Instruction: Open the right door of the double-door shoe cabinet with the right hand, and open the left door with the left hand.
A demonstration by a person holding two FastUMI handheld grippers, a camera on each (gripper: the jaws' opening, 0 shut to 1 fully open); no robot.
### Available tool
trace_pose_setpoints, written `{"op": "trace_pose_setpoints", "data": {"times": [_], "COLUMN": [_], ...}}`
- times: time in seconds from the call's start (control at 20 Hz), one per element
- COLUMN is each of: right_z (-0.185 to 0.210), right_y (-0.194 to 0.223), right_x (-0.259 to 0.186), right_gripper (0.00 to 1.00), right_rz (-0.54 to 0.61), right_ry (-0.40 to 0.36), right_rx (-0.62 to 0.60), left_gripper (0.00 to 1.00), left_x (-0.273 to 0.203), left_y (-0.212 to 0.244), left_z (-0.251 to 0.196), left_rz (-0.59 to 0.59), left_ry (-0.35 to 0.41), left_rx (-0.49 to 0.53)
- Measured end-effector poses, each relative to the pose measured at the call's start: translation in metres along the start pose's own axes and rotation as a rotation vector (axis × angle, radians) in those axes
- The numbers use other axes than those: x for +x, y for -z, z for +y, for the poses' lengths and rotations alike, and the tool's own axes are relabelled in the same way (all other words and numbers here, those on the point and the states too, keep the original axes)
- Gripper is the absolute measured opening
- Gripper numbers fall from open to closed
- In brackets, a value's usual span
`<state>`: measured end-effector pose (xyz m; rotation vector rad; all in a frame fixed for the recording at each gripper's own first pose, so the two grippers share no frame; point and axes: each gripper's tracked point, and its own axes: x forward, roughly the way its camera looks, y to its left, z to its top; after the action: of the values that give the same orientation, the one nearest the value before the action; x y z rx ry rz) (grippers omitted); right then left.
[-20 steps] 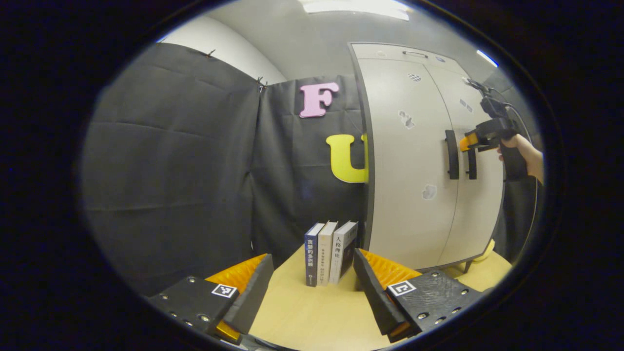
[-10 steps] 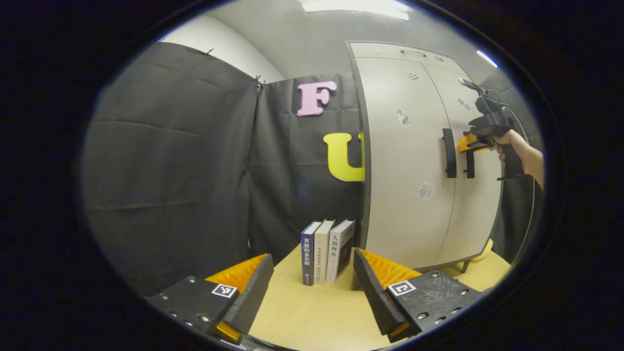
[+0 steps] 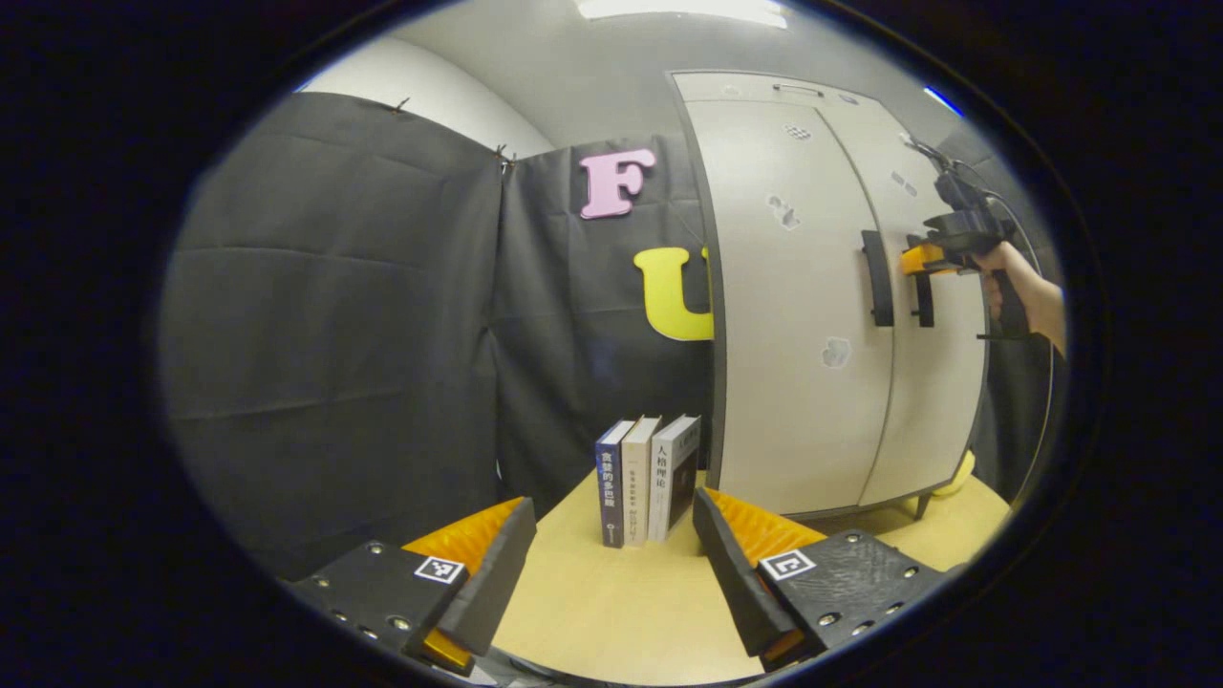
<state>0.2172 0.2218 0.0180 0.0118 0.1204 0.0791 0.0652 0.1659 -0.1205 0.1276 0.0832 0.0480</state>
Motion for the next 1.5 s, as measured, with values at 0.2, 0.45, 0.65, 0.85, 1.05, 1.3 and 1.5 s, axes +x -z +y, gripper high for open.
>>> {"op": "trace_pose_setpoints", "data": {"times": [0.2, 0.45, 0.65, 0.85, 1.05, 1.3, 1.5], "right_z": [-0.001, -0.005, -0.005, -0.018, -0.026, -0.042, -0.062], "right_y": [0.001, 0.003, 0.004, 0.006, 0.008, 0.008, 0.008], "right_x": [-0.014, -0.038, -0.053, -0.085, -0.102, -0.125, -0.144], "right_gripper": [0.02, 0.05, 0.05, 0.04, 0.05, 0.05, 0.04], "right_rz": [0.024, 0.043, 0.05, 0.062, 0.061, 0.069, 0.055], "right_ry": [-0.034, -0.104, -0.167, -0.22, -0.274, -0.335, -0.358], "right_rx": [0.005, 0.018, 0.026, 0.014, 0.021, 0.025, 0.043], "left_gripper": [0.95, 0.96, 0.96, 0.95, 0.96, 0.96, 0.96], "left_x": [-0.009, -0.02, -0.041, -0.061, -0.078, -0.103, -0.126], "left_y": [0.004, -0.007, -0.032, -0.034, -0.04, -0.042, -0.052], "left_z": [-0.022, -0.047, -0.061, -0.1, -0.114, -0.137, -0.135], "left_rz": [0.016, 0.017, -0.023, 0.041, 0.049, 0.083, 0.049], "left_ry": [0.048, 0.083, 0.035, 0.046, 0.028, 0.007, -0.039], "left_rx": [-0.018, -0.028, -0.061, -0.231, -0.259, -0.355, -0.302]}}
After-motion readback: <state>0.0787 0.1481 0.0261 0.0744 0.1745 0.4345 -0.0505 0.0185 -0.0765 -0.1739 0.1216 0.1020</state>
